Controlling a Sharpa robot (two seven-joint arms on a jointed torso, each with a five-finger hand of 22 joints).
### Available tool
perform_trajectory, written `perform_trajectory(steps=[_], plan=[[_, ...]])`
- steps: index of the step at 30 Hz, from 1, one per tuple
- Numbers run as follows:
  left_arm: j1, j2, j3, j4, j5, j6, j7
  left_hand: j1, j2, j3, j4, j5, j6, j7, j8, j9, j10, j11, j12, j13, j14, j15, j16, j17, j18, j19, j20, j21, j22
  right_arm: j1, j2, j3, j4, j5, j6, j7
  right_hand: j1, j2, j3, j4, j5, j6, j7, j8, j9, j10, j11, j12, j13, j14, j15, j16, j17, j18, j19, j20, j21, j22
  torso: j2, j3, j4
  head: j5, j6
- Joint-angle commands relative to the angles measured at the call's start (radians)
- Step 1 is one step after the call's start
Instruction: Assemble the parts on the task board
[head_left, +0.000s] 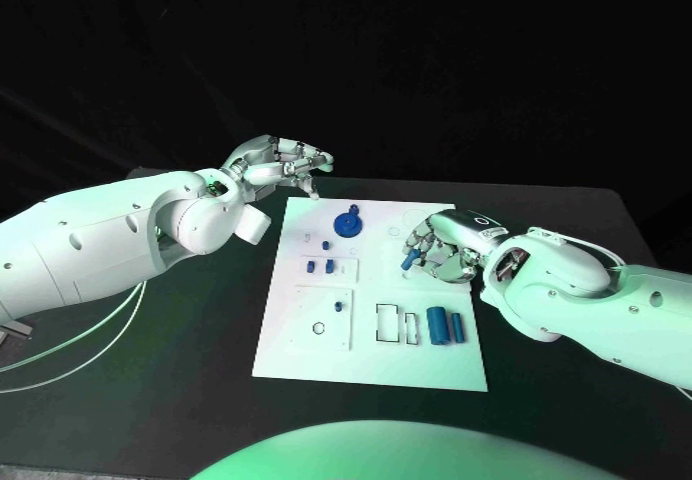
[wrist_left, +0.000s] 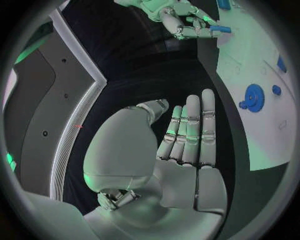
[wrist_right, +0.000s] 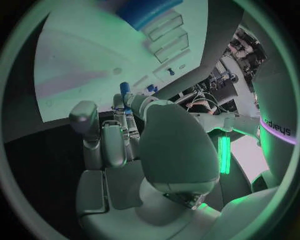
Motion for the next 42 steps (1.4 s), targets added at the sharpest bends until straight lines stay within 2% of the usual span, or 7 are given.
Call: perform_trajectory(steps=[1, 8, 12, 17, 21, 28, 42], plan=[[0.000, 0.003, 0.000, -0.001, -0.003, 0.004, 0.004, -0.006, 0.001, 0.001, 0.004, 0.007, -0.007, 0.000, 0.004, 0.001, -0.008, 0.003, 0.005, -0.001, -0.005, 0.000, -0.001, -0.001, 0.014, 0.002, 0.004, -0.007, -0.001, 0.011, -0.014, 0.002, 0.039, 0.050, 0.004, -0.007, -0.010, 0.003, 0.009, -0.001, 0.002, -0.001, 0.003, 0.078, 0.070, 0.002, 0.004, -0.007, -0.001, 0.023, -0.007, 0.001, 0.001, -0.009, 0.003, -0.004, -0.003, 0.002, 0.000, 0.0000, -0.0001, 0.003, 0.002], [0.000, 0.009, 0.000, -0.006, -0.003, 0.006, 0.004, -0.005, 0.002, 0.002, 0.003, 0.008, -0.008, 0.000, 0.004, 0.001, -0.009, 0.003, 0.006, -0.001, -0.005, 0.000, -0.001, -0.001, 0.014, 0.002, 0.004, -0.007, -0.001, 0.018, 0.011, 0.004, 0.082, 0.098, 0.014, 0.008, -0.013, 0.003, 0.011, -0.004, 0.002, -0.002, 0.003, 0.080, 0.072, 0.003, 0.004, -0.009, -0.001, 0.023, -0.007, 0.001, 0.000, -0.009, 0.001, -0.004, -0.006, 0.001, 0.001, 0.0000, -0.0004, 0.009, 0.006], [0.000, 0.015, 0.000, -0.009, -0.003, 0.009, 0.004, -0.005, 0.002, 0.003, 0.003, 0.008, -0.010, 0.001, 0.004, 0.000, -0.009, 0.003, 0.006, -0.001, -0.005, 0.000, -0.001, -0.001, 0.014, 0.003, 0.004, -0.008, -0.002, 0.001, 0.071, 0.003, 0.085, 0.090, 0.017, 0.026, -0.015, 0.004, 0.015, -0.008, 0.002, -0.005, 0.004, 0.083, 0.074, 0.003, 0.004, -0.011, -0.001, 0.022, -0.007, 0.000, -0.001, -0.008, 0.000, -0.004, -0.008, 0.001, 0.001, 0.0009, 0.0002, 0.018, 0.002], [0.000, 0.025, 0.000, -0.015, -0.002, 0.011, 0.005, -0.005, 0.002, 0.003, 0.003, 0.008, -0.010, 0.001, 0.004, 0.000, -0.009, 0.003, 0.006, -0.001, -0.005, 0.000, -0.001, -0.001, 0.014, 0.003, 0.004, -0.008, -0.002, -0.035, 0.153, 0.000, 0.065, 0.089, 0.020, 0.045, -0.018, 0.005, 0.018, -0.011, 0.001, -0.009, 0.005, 0.084, 0.075, 0.003, 0.005, -0.013, -0.001, 0.022, -0.007, -0.001, -0.003, -0.008, -0.001, -0.004, -0.012, 0.000, 0.000, 0.0015, 0.0035, 0.037, 0.004], [0.000, 0.030, 0.000, -0.018, -0.001, 0.012, 0.004, -0.005, 0.002, 0.003, 0.003, 0.008, -0.010, 0.001, 0.004, 0.000, -0.009, 0.003, 0.006, -0.001, -0.005, 0.000, -0.001, -0.001, 0.014, 0.003, 0.004, -0.008, -0.002, -0.060, 0.198, -0.002, 0.051, 0.089, 0.021, 0.055, -0.020, 0.006, 0.020, -0.014, 0.001, -0.010, 0.006, 0.085, 0.076, 0.003, 0.006, -0.015, -0.001, 0.022, -0.006, -0.001, -0.003, -0.007, -0.002, -0.004, -0.014, 0.000, 0.001, -0.0004, 0.0011, 0.049, 0.004], [0.000, 0.034, 0.000, -0.020, -0.001, 0.014, 0.003, -0.005, 0.002, 0.003, 0.003, 0.008, -0.012, 0.002, 0.003, 0.000, -0.010, 0.003, 0.007, -0.001, -0.005, 0.000, -0.001, -0.001, 0.014, 0.003, 0.004, -0.008, -0.002, -0.086, 0.251, -0.007, 0.015, 0.077, 0.033, 0.062, -0.022, 0.007, 0.022, -0.018, 0.001, -0.013, 0.007, 0.087, 0.078, 0.002, 0.006, -0.017, -0.001, 0.022, -0.006, -0.001, -0.003, -0.007, -0.002, -0.004, -0.015, 0.000, 0.001, -0.0005, -0.0001, 0.054, -0.002], [0.000, 0.038, 0.000, -0.019, -0.001, 0.016, 0.001, -0.005, 0.002, 0.003, 0.003, 0.008, -0.012, 0.002, 0.003, 0.000, -0.010, 0.003, 0.007, -0.001, -0.005, 0.000, -0.001, -0.001, 0.014, 0.003, 0.004, -0.008, -0.002, -0.119, 0.281, -0.016, -0.035, -0.034, 0.041, 0.050, -0.024, 0.008, 0.024, -0.022, 0.001, -0.015, 0.007, 0.089, 0.080, 0.002, 0.007, -0.018, -0.001, 0.022, -0.005, -0.001, -0.002, -0.008, -0.002, -0.003, -0.014, 0.001, 0.002, -0.0002, -0.0003, 0.062, -0.010]])
